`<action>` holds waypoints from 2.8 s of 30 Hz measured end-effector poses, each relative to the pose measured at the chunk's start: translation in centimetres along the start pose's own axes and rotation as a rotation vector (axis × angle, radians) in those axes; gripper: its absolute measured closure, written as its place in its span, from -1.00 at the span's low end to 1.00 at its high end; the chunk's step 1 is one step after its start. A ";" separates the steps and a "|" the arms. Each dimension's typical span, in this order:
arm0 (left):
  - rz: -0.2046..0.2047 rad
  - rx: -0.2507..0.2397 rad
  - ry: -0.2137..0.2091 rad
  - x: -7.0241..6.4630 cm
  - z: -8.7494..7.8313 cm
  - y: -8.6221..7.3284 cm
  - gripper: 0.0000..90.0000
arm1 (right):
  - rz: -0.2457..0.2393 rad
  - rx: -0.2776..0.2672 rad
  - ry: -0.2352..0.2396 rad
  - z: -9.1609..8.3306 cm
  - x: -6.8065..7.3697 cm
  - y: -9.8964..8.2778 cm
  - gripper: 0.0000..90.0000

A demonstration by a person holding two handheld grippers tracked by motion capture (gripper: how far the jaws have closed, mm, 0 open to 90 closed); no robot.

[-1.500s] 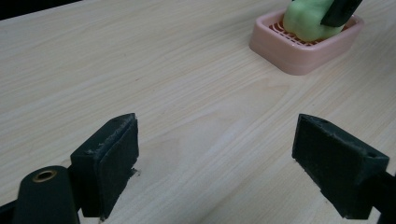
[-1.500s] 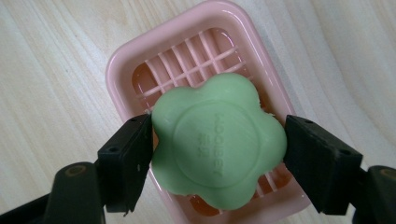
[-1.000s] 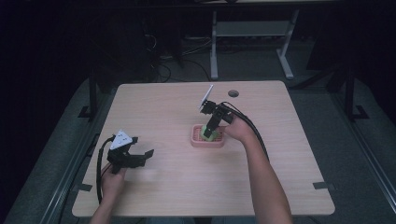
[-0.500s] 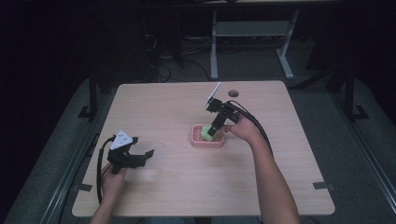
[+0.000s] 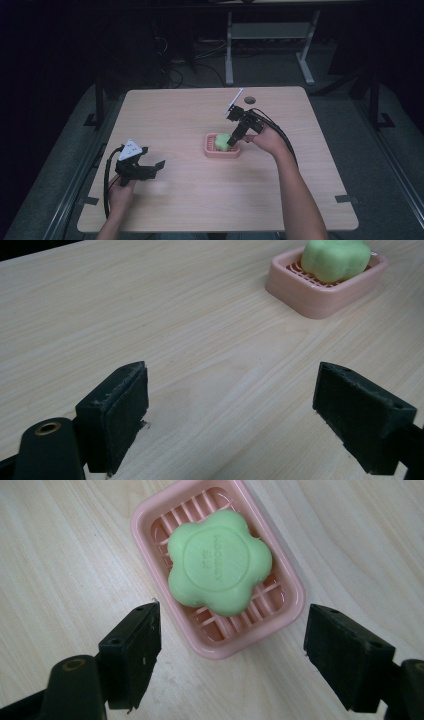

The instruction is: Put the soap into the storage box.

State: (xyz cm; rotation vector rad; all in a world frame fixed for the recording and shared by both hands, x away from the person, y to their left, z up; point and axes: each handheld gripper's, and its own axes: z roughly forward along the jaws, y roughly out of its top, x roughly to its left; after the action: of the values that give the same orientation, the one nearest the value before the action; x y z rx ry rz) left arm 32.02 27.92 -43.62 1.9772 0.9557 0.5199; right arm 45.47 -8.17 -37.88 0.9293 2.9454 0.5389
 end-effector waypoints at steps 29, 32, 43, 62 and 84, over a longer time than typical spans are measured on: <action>0.006 -0.001 0.000 -0.1 0.1 0.0 -0.68 | 0.033 -0.022 -0.014 -1.5 -0.8 -3.0 -0.55; 0.004 -0.002 0.000 -0.1 0.1 0.0 -0.68 | 0.037 -0.018 -0.014 -1.6 -0.8 -3.3 -0.55; 0.006 0.004 0.000 -0.1 0.1 0.0 -0.68 | 0.039 -0.035 -0.027 -2.5 -0.8 -4.1 -0.55; 0.008 0.008 -0.001 -0.1 0.2 0.0 -0.68 | 0.062 -0.039 -0.035 -3.2 -0.9 -6.4 -0.55; 0.011 0.012 -0.002 -0.2 0.1 0.0 -0.68 | 0.098 -0.073 -0.035 -3.8 -0.7 -9.8 -0.56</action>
State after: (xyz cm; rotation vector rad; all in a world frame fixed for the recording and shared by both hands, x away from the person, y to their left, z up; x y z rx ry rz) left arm 32.03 27.72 -43.67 1.9948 0.9492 0.5199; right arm 40.18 -17.28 -37.56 1.0683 2.8403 0.6221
